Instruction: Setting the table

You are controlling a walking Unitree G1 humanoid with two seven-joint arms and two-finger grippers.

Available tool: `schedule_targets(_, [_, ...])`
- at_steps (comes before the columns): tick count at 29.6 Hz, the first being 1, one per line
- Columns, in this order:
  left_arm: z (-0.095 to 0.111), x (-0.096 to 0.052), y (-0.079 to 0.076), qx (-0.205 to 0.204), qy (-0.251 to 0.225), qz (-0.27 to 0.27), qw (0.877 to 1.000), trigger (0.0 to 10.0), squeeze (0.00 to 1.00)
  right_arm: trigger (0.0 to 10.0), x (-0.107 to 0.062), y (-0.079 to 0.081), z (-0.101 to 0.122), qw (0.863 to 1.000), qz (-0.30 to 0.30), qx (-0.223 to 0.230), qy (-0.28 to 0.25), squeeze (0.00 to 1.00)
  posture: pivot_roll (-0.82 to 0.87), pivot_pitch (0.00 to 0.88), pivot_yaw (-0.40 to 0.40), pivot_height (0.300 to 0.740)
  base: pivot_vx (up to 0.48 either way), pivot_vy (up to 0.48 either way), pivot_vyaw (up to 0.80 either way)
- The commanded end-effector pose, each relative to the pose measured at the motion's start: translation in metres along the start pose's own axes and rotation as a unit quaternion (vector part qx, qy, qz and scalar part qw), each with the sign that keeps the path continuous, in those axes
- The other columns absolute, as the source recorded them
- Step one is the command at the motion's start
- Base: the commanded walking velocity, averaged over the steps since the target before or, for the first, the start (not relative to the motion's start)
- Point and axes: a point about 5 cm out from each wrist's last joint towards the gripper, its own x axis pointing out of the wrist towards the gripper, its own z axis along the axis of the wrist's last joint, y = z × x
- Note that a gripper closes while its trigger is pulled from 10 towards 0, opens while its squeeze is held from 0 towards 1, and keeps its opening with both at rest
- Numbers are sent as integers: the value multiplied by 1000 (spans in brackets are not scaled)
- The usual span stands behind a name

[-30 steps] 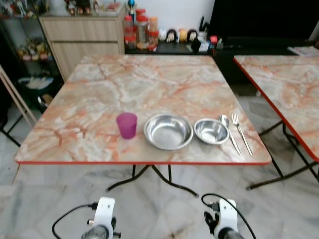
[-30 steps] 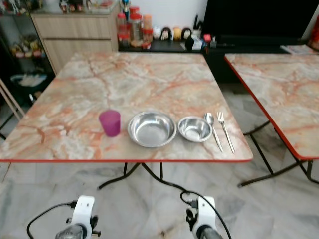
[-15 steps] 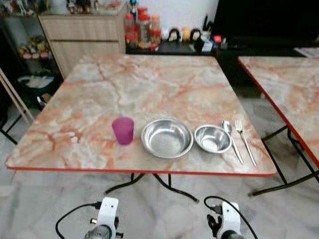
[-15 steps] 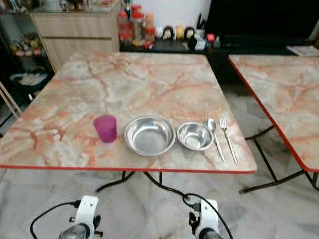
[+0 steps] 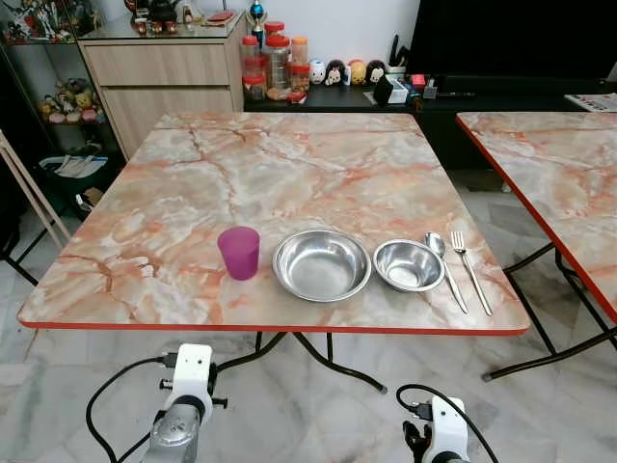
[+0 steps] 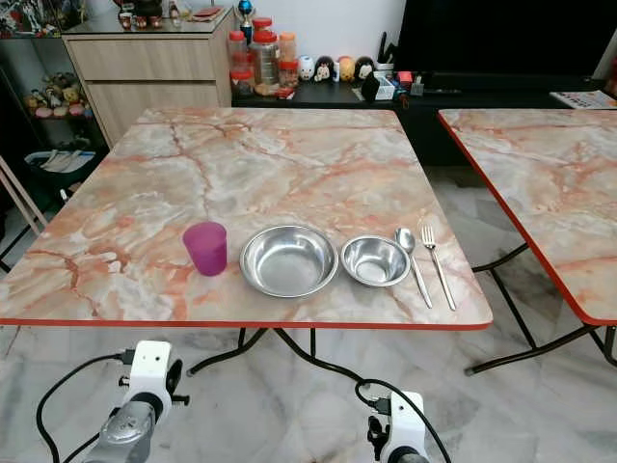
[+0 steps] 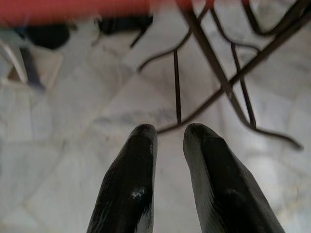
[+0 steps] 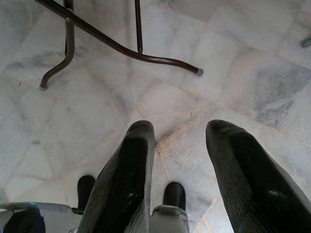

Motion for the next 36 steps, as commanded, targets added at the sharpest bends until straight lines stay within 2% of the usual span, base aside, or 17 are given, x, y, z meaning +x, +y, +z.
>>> schedule_targets(1, [3,-1,2,-3,-20,1,1000,10000,0,10000,1,1,2,1000,0,-4,-2,0,41,0,-14,740,0,0,0])
schedule_targets(2, [4,-2,3,-3,-24,1,1000,10000,404,10000,1,1,2,1000,0,-3,-2,0,43,0,-16,740,0,0,0])
schedule_targets(3, [5,-3,3,-6,-34,-2,999,10000,1000,10000,1,0,2,1000,0,-3,-2,0,43,0,-16,740,0,0,0])
schedule_targets(10, [22,-14,3,-5,-103,-36,994,10000,1000,10000,0,-2,0,1000,-3,-5,2,0,53,0,-20,740,0,0,0])
schedule_targets(14, [29,-20,3,28,-124,-77,989,10000,1000,10000,0,-2,1,1000,-2,-6,2,0,62,0,-27,740,0,0,0])
schedule_targets(16, [36,-25,6,55,-141,-114,982,10000,1000,10000,0,-2,1,1000,0,-8,2,0,71,0,-32,740,0,0,0])
schedule_targets(21, [44,-31,13,96,-137,-164,972,10000,1000,10000,1,-1,2,1000,3,-12,2,0,73,0,-33,740,0,0,0])
schedule_targets(25, [50,-33,17,113,-137,-179,968,10000,1000,10000,1,-1,4,1000,3,-12,0,0,71,0,-33,740,0,0,0])
schedule_targets(26, [55,-34,17,104,-144,-184,967,10000,0,10000,1,-1,4,1000,3,-12,0,0,70,0,-34,740,0,0,0])
schedule_targets(27, [70,-33,17,76,-164,-188,965,10000,0,10000,1,-1,4,1000,3,-12,0,0,71,0,-35,740,0,0,0])
schedule_targets(28, [70,-33,17,76,-164,-188,965,10000,0,10000,1,-1,4,1000,3,-12,0,0,71,0,-35,740,0,0,0])
schedule_targets(29, [79,-33,16,60,-173,-189,965,10000,0,10000,1,-1,4,1000,3,-12,0,0,71,0,-35,740,0,0,0])
schedule_targets(31, [79,-33,17,60,-172,-190,965,10000,0,10000,1,-1,4,1000,3,-12,0,0,71,0,-35,740,0,0,0])
schedule_targets(34, [114,-26,-8,16,-216,-222,951,10000,0,10000,1,-1,3,1000,1,-11,1,0,59,0,-29,740,0,0,0])
schedule_targets(36, [127,-22,-20,-4,-224,-232,946,10000,0,10000,1,-1,4,1000,0,-9,0,0,52,0,-23,740,0,0,0])
